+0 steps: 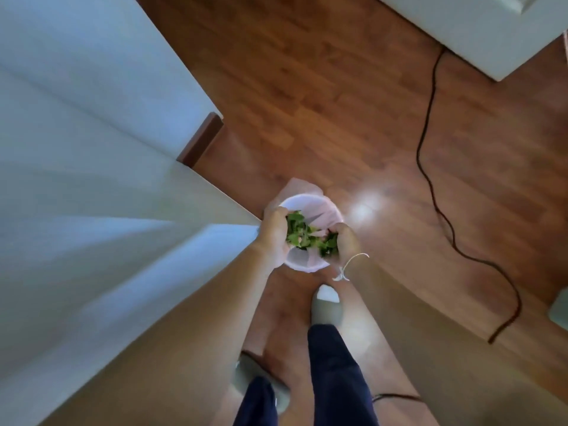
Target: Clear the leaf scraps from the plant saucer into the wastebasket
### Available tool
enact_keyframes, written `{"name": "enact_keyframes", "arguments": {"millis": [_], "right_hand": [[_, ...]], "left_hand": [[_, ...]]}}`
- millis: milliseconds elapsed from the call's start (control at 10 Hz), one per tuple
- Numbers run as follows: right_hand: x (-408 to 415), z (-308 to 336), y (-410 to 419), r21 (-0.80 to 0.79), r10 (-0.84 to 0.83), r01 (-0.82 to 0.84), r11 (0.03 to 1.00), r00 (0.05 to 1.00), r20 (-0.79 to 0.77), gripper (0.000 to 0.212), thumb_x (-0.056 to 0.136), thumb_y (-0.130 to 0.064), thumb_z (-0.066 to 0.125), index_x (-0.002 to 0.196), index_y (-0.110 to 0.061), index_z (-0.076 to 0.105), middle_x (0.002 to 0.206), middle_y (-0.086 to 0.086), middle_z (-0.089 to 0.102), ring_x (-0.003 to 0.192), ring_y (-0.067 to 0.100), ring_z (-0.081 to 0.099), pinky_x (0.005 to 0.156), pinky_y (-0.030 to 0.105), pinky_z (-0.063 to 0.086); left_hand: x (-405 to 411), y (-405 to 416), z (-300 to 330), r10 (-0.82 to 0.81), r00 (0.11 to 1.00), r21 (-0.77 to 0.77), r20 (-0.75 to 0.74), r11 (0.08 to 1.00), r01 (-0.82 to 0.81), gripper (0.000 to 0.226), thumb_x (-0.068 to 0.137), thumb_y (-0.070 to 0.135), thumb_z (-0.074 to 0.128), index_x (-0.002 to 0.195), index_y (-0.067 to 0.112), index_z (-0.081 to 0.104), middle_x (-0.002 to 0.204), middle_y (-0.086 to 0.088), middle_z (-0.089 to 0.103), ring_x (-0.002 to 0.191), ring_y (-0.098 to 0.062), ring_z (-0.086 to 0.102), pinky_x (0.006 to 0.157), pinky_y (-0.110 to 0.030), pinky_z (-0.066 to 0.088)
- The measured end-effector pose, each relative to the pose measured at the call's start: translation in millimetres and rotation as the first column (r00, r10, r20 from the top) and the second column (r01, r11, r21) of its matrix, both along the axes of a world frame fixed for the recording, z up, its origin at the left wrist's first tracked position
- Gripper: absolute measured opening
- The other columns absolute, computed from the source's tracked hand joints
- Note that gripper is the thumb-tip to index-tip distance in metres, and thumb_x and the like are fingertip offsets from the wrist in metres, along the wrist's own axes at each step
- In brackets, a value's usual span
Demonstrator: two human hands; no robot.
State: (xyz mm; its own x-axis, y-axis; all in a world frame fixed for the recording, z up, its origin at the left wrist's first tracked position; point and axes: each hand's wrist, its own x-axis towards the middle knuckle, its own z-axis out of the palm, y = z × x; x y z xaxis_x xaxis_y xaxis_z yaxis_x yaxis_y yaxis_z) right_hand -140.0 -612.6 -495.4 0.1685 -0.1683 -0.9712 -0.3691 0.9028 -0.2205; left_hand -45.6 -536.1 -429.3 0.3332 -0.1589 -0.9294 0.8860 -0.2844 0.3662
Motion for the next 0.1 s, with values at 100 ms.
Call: {"name": "enact_keyframes", "arguments": {"millis": [100], "right_hand": [[3.0,-29.5,1.9,0.025,0.014,-0.014,1.0,1.0,-0.001,0.013,0.085,-0.016,0.05,0.09,-0.008,0.059,0.084,0.007,0.059,0.079,0.022,0.055,0.073,0.035,0.047]], "left_hand": [[-2.7,1.0,-27.2,-0.015,0.996,0.043,-0.084,0.999,0.019,0.05,0.095,0.028,0.034,0.14,0.008,0.04,0.147,-0.015,0.042,0.135,-0.033,0.041,0.103,-0.034,0.04]]}}
